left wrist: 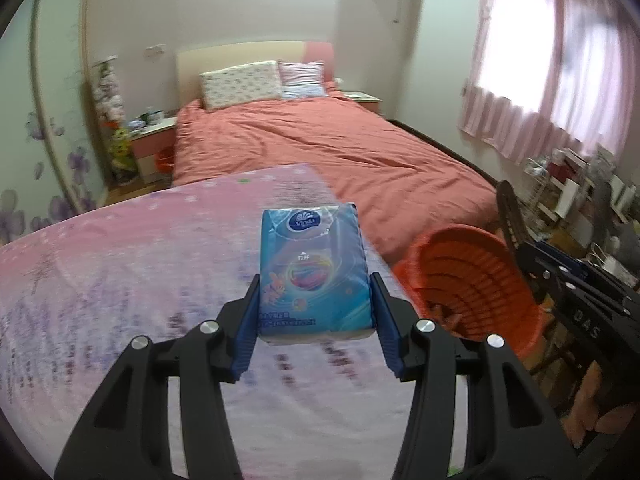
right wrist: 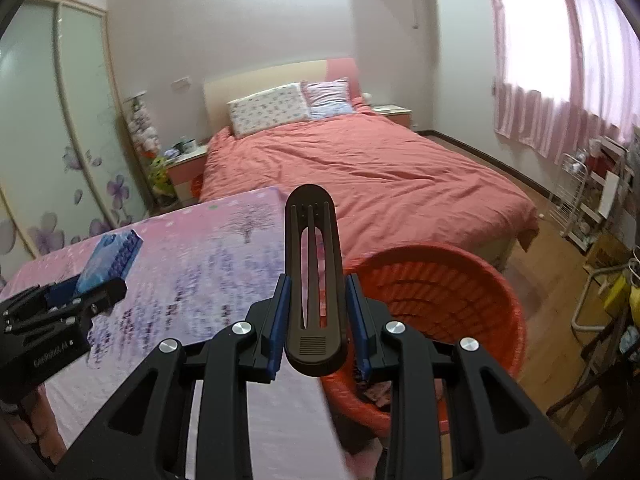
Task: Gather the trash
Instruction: 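Carry the tissue pack and clip over the orange basket and open both tools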
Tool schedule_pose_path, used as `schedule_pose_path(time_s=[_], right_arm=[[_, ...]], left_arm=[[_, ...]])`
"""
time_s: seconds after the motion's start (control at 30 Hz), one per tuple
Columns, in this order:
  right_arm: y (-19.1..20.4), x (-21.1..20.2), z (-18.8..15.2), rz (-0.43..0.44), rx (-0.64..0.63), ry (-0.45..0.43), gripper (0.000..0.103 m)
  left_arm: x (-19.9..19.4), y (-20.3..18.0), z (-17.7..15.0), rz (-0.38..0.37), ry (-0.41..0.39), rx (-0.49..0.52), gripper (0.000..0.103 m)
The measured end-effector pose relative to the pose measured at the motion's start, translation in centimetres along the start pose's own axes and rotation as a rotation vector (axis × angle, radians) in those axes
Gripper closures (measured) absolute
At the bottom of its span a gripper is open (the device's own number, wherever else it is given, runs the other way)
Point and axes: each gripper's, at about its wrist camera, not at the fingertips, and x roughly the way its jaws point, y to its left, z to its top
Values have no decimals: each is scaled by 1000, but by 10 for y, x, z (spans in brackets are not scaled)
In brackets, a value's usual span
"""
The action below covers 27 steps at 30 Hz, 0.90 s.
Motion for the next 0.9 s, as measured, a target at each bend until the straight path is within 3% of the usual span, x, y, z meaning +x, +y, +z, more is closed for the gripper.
schedule_pose_path(time_s=[0.33, 0.5, 0.6, 0.67, 0.73, 0.9], right_arm=[[-63, 17, -2, -57, 131, 22, 74], [-87, 30, -2, -46, 196, 42, 74], [-102, 40, -1, -13, 251, 64, 73], [-110, 46, -2, -14, 277, 67, 56], [-115, 45, -5, -23, 285, 55, 47], [-117, 30, -15, -67, 268, 31, 40]], left_arm=[[40, -91, 1, -158, 39, 78, 52], [69, -129, 0, -204, 80, 118, 51], [90, -146, 1, -218, 104, 127, 45], [97, -146, 1, -206, 109, 125, 35], [103, -146, 1, -193, 115, 118, 34], [101, -125, -6, -142, 106, 85, 33]])
